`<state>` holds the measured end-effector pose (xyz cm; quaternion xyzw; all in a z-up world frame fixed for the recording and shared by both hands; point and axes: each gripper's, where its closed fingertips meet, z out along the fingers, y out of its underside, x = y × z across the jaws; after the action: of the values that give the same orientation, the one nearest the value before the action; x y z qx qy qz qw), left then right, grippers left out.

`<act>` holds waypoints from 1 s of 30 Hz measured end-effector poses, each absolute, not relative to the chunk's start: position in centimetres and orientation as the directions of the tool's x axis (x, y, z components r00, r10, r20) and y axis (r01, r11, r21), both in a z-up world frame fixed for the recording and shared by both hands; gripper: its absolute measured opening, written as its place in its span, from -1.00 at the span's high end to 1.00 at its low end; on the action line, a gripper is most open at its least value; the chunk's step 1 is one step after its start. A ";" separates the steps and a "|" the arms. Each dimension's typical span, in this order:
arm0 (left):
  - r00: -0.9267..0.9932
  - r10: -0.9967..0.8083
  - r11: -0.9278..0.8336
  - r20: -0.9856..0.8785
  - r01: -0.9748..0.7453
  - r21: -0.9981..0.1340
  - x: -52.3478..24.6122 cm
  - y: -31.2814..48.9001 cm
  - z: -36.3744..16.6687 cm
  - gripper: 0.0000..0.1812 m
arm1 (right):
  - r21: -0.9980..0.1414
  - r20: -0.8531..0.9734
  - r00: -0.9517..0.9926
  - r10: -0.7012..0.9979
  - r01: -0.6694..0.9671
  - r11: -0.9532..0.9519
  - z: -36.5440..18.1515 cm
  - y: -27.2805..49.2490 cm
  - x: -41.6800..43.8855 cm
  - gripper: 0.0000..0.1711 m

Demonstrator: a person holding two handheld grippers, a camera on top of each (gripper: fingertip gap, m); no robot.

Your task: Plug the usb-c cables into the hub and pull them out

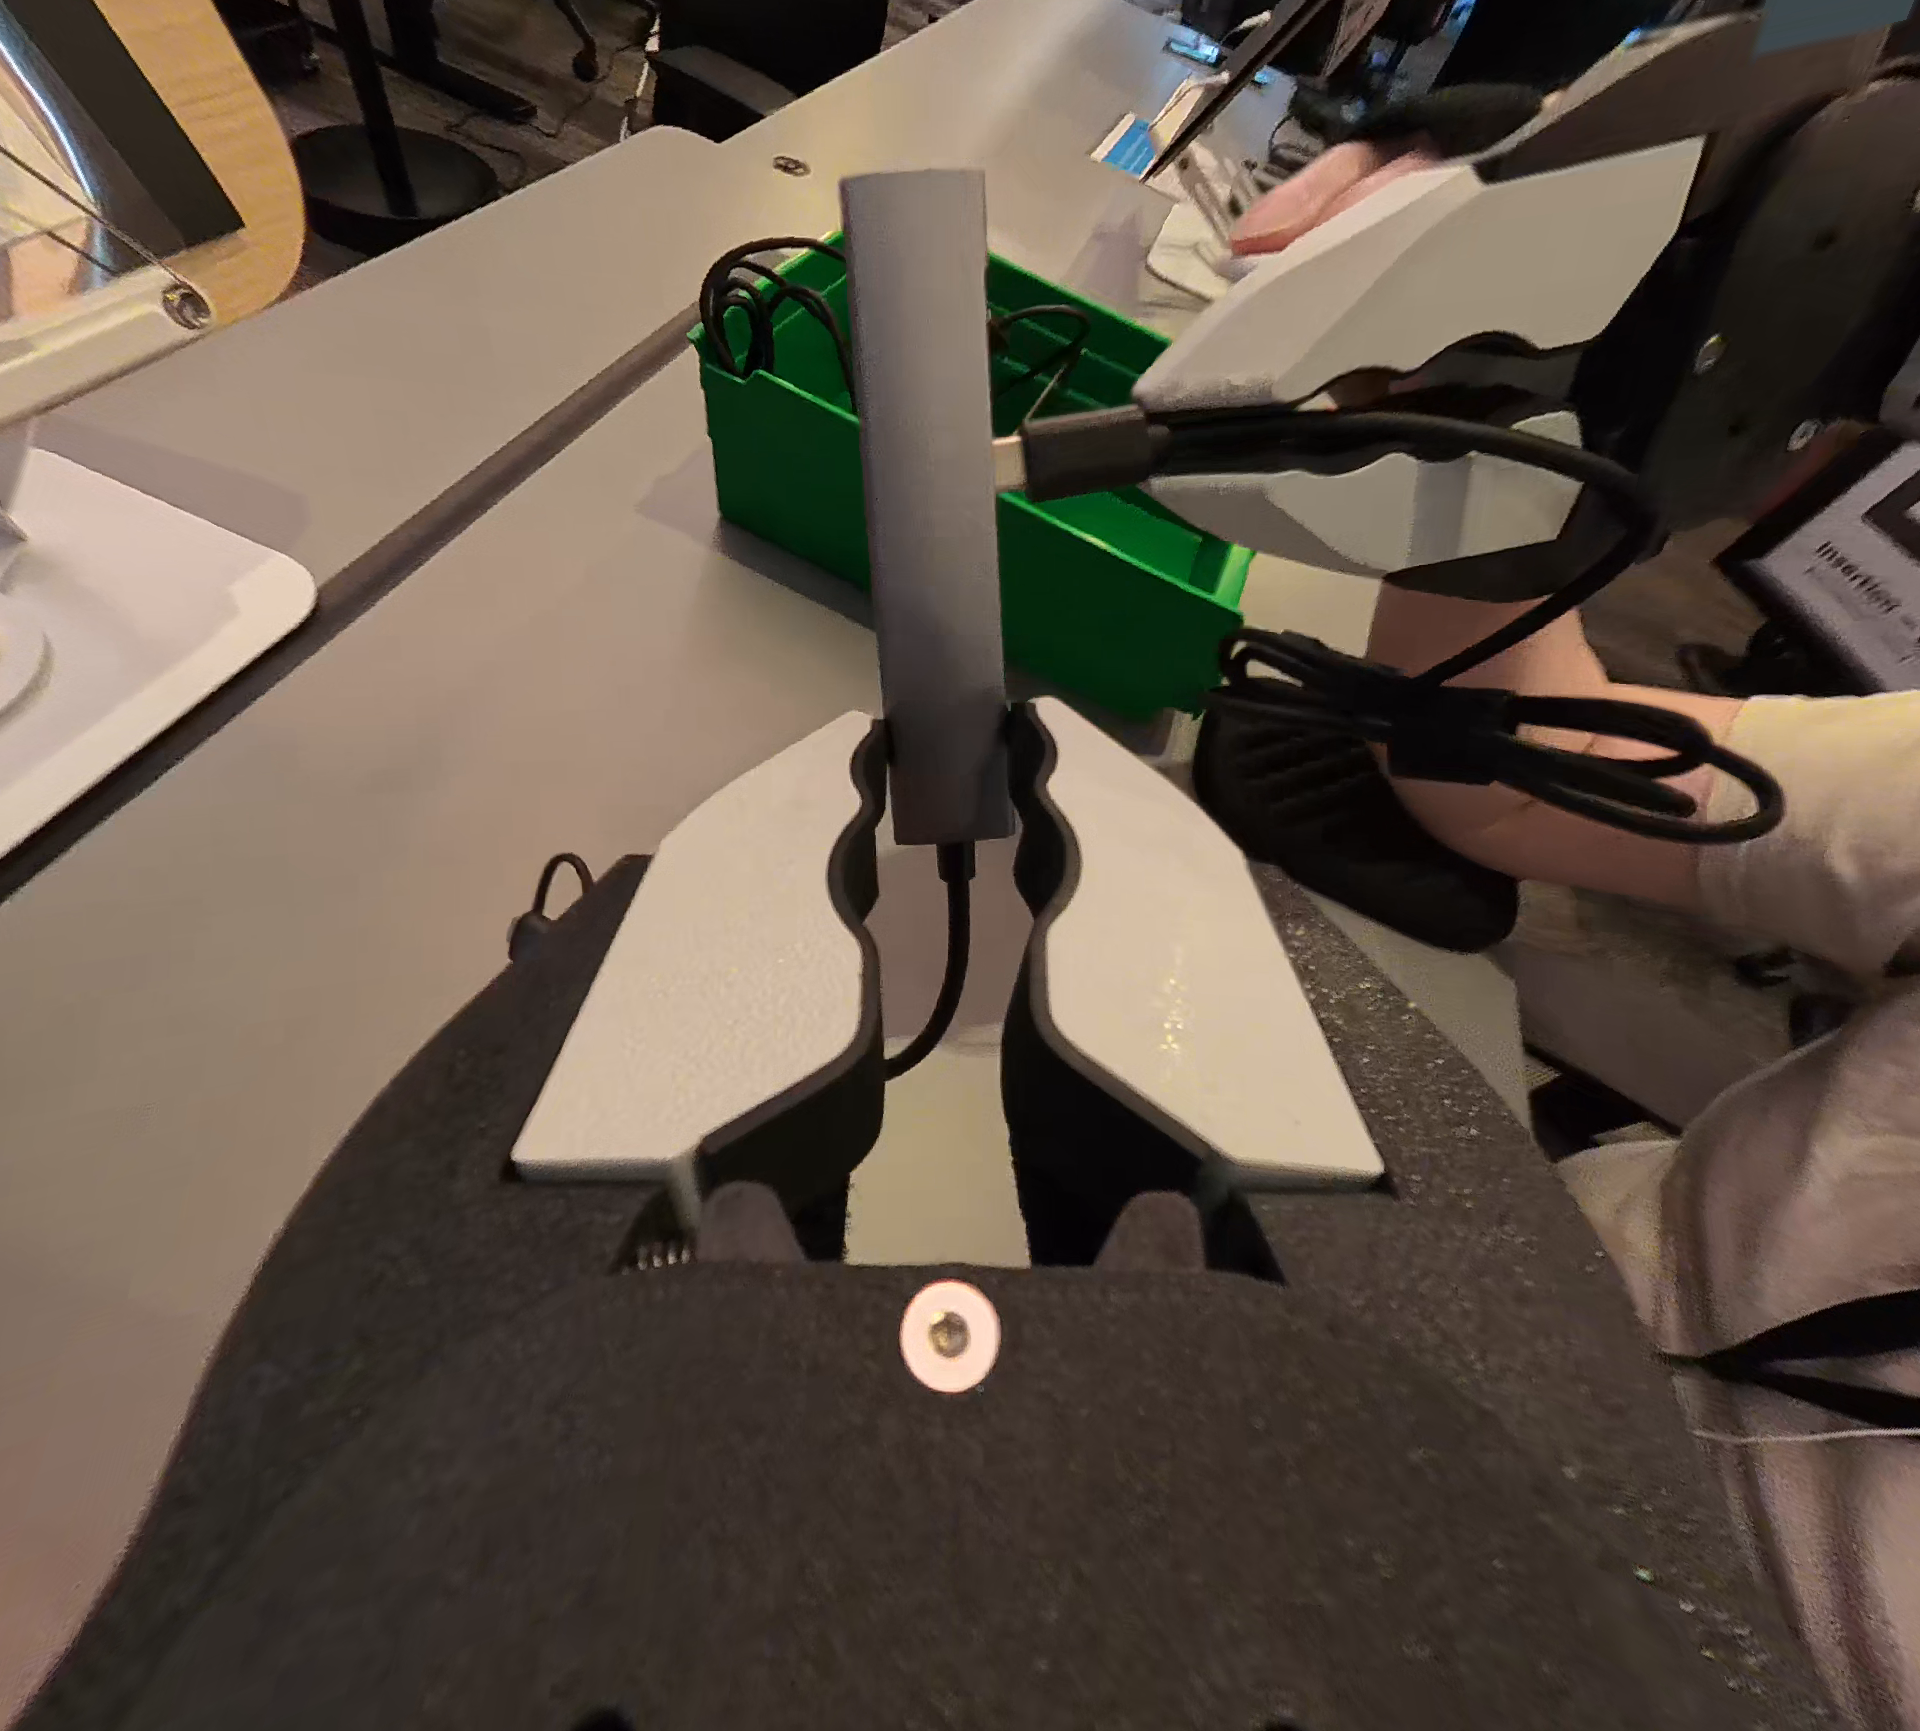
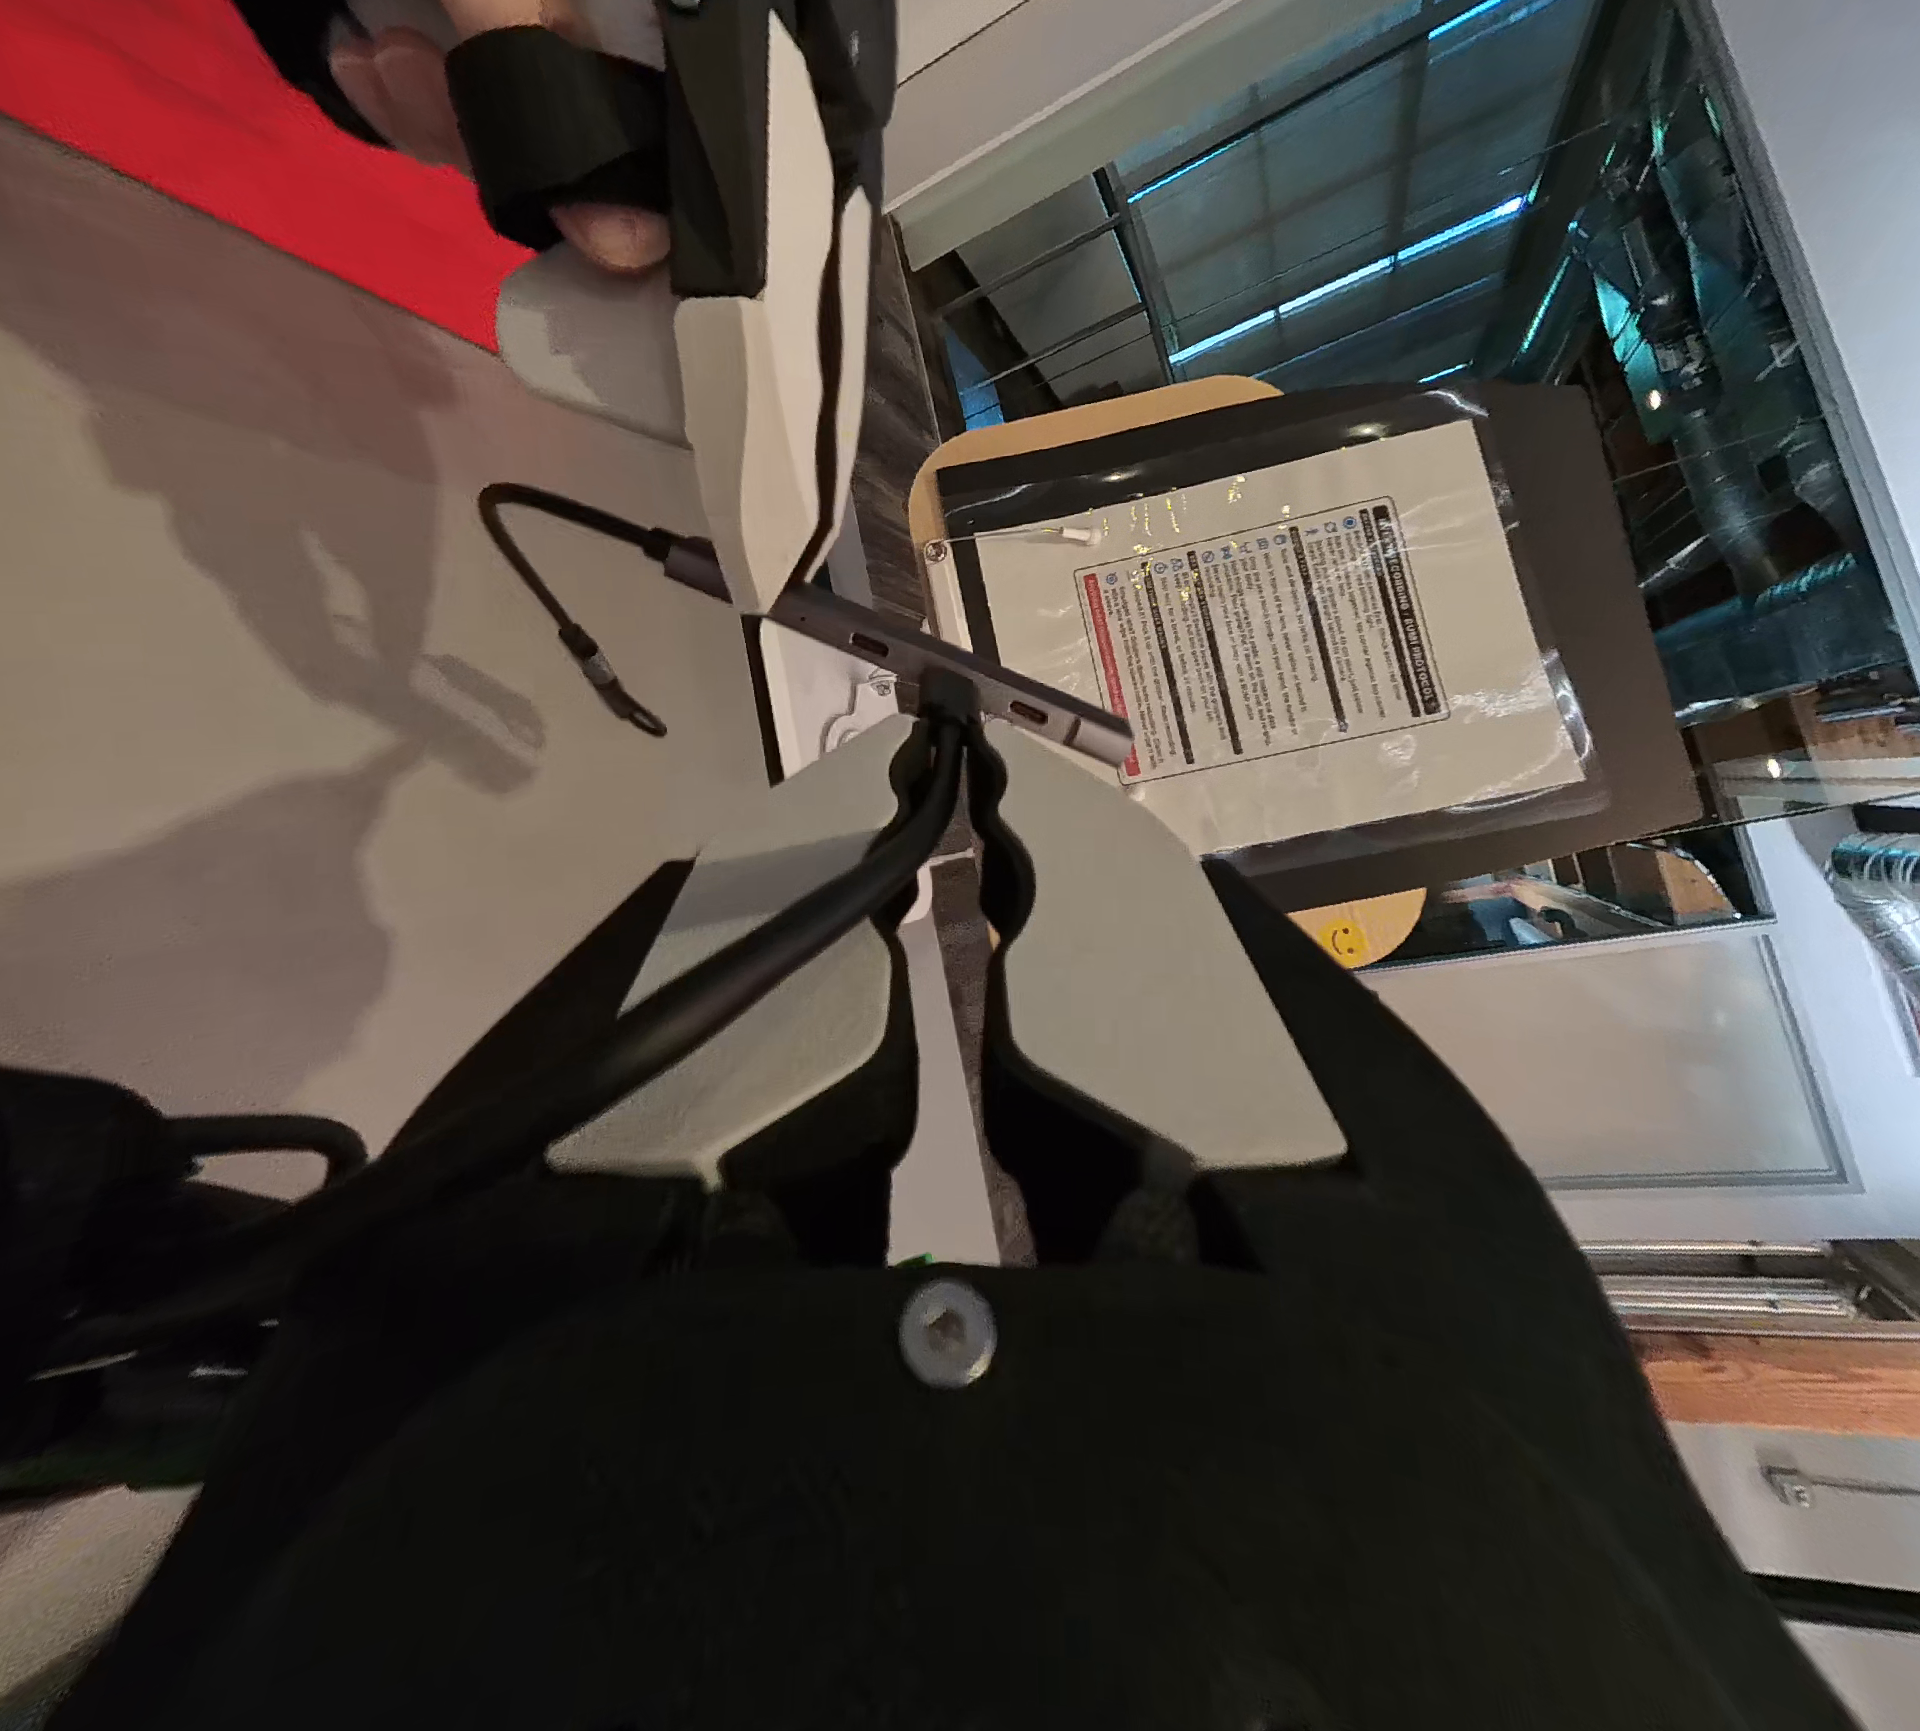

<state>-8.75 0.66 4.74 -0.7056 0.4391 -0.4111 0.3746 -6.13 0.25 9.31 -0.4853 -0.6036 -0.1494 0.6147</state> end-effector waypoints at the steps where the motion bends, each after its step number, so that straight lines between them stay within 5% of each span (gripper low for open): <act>1: 0.280 -0.934 -0.311 0.221 -0.333 -0.890 -8.8 0.6 4.7 0.76 | -0.409 0.890 0.218 0.400 0.769 0.491 9.3 0.2 -6.2 0.92; 13: 0.358 -0.933 -0.128 -0.033 -0.417 -0.900 -9.2 0.5 5.9 0.76 | -0.400 0.910 0.248 0.333 0.741 0.539 10.5 -0.4 -6.5 0.93; 21: 0.339 -0.939 -0.075 -0.056 -0.362 -0.929 -9.5 -0.3 7.7 0.76 | -0.404 0.915 0.318 0.249 0.692 0.598 12.1 -1.0 -7.0 0.93; 30: 0.278 -0.960 -0.042 -0.027 -0.240 -0.970 -8.6 -1.5 9.4 0.76 | -0.273 0.956 0.276 0.098 0.720 0.638 13.9 -3.0 -6.8 0.92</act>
<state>-8.64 -1.45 9.38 -0.6248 0.4801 -0.3613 0.4985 -6.82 -2.97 13.88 -0.3647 -0.5606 -0.2190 0.7105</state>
